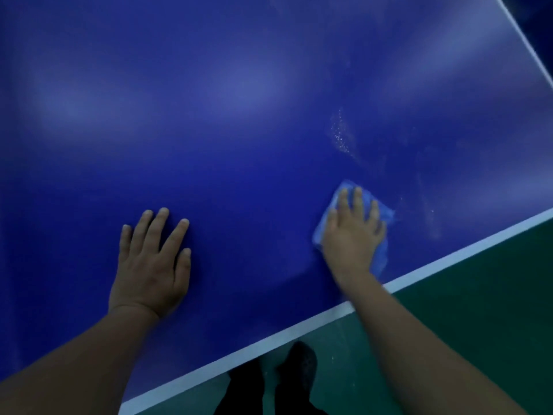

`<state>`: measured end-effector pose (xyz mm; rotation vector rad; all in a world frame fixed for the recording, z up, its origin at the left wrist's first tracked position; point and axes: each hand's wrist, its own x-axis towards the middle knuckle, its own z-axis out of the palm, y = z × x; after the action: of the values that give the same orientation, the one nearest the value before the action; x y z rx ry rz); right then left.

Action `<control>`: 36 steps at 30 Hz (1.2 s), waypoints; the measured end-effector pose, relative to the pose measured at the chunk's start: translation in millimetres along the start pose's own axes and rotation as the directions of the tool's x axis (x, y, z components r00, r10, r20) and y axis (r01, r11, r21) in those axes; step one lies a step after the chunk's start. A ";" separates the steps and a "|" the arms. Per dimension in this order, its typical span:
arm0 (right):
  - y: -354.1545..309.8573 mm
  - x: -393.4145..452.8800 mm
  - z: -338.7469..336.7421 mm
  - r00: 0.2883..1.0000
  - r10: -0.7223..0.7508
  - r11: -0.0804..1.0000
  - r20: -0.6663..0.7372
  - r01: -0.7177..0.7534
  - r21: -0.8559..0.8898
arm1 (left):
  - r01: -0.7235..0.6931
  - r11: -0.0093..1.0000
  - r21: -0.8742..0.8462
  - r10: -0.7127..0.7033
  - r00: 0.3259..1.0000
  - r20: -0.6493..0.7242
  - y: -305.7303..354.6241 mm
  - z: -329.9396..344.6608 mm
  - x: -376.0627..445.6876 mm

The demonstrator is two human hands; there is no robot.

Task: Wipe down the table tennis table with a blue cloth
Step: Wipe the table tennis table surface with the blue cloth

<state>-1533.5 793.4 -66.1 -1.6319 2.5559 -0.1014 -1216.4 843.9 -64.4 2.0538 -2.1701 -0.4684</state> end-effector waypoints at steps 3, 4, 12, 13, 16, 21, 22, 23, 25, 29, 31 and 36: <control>-60.5 -56.4 22.5 0.916 -0.400 0.916 -0.024 0.401 0.022 | 0.003 1.000 -0.010 -0.003 1.000 -0.009 0.5 0.2 -1.1; -61.1 -81.8 26.2 0.802 -0.596 0.803 0.032 0.596 0.013 | 0.003 1.000 -0.011 -0.003 1.000 -0.016 0.3 0.9 -1.4; 81.3 16.8 -12.6 0.984 -0.154 0.982 0.086 0.162 -0.099 | -0.043 0.999 0.001 0.043 0.998 -0.042 -3.1 5.4 -2.2; 80.7 25.5 -14.7 0.999 -0.014 0.999 0.042 0.016 -0.048 | -0.050 0.999 0.007 0.051 0.998 -0.037 -3.3 5.4 -2.4; 34.3 1.2 -1.9 0.988 0.142 0.990 -0.059 -0.142 0.011 | -0.056 0.998 0.021 0.056 0.998 -0.015 -3.1 4.4 -2.0; 17.3 -91.9 20.8 0.610 -0.778 0.615 0.151 0.788 -0.012 | -0.055 0.998 0.023 0.056 0.998 -0.008 -2.6 5.0 -1.4; 33.7 -72.7 15.6 0.596 -0.786 0.603 0.165 0.798 -0.004 | -0.058 0.998 0.021 0.058 0.998 -0.011 -2.7 5.1 -1.5; 49.7 -49.8 10.1 0.659 -0.736 0.663 0.153 0.748 -0.037 | -0.059 0.998 0.017 0.059 0.998 -0.013 -2.9 4.8 -1.5; 81.4 3.5 -3.7 0.848 -0.519 0.838 0.107 0.530 -0.131 | -0.055 0.998 0.010 0.055 0.998 -0.005 -2.7 3.5 -1.4; 105.3 63.5 -22.2 0.999 0.041 0.999 0.031 -0.041 -0.025 | -0.048 0.999 0.016 0.048 0.999 -0.002 0.2 1.9 -2.2; 79.6 44.1 -11.2 0.998 0.060 0.998 -0.014 -0.060 -0.018 | -0.049 0.998 0.027 0.049 0.999 0.009 0.0 1.3 -1.6; 63.7 -20.7 6.9 0.669 -0.731 0.667 0.132 0.742 -0.064 | -0.043 0.999 0.027 0.042 0.999 0.021 0.1 1.3 -1.1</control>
<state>-1581.3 838.9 -79.1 -2.5472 1.6778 0.0632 -1216.8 845.2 -65.5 2.0211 -2.2390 -0.4598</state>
